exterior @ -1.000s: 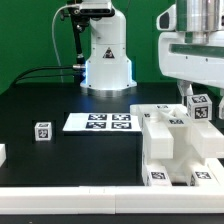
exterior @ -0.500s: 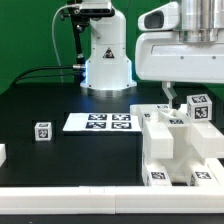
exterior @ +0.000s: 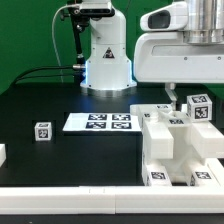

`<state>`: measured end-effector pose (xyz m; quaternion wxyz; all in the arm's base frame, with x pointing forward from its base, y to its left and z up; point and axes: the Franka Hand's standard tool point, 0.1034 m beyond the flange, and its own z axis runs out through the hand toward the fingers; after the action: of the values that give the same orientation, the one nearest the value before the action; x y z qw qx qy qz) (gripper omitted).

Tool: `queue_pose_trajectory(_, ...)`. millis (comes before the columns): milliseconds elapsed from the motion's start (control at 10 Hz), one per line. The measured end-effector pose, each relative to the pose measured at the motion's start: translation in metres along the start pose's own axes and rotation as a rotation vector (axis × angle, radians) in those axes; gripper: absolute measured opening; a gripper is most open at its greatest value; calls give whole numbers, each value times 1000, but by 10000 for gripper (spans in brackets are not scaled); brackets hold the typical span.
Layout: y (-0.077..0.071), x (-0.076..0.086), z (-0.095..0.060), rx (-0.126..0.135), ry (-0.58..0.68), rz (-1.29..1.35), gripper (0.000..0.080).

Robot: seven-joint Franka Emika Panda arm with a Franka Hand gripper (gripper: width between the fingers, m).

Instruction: Assemble chair

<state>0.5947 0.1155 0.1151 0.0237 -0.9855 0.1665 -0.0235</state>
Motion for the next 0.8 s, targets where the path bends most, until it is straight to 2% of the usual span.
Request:
queue_pose_trajectory(100,0,0,0,1,-1,60,439)
queue_pose_trajectory(200,0,0,1,0,-1,118,261)
queue_pose_trajectory(500,-3,-1,2,9,18,418,263)
queue_pose_trajectory(800,-7,-3,1,13,21,829,263)
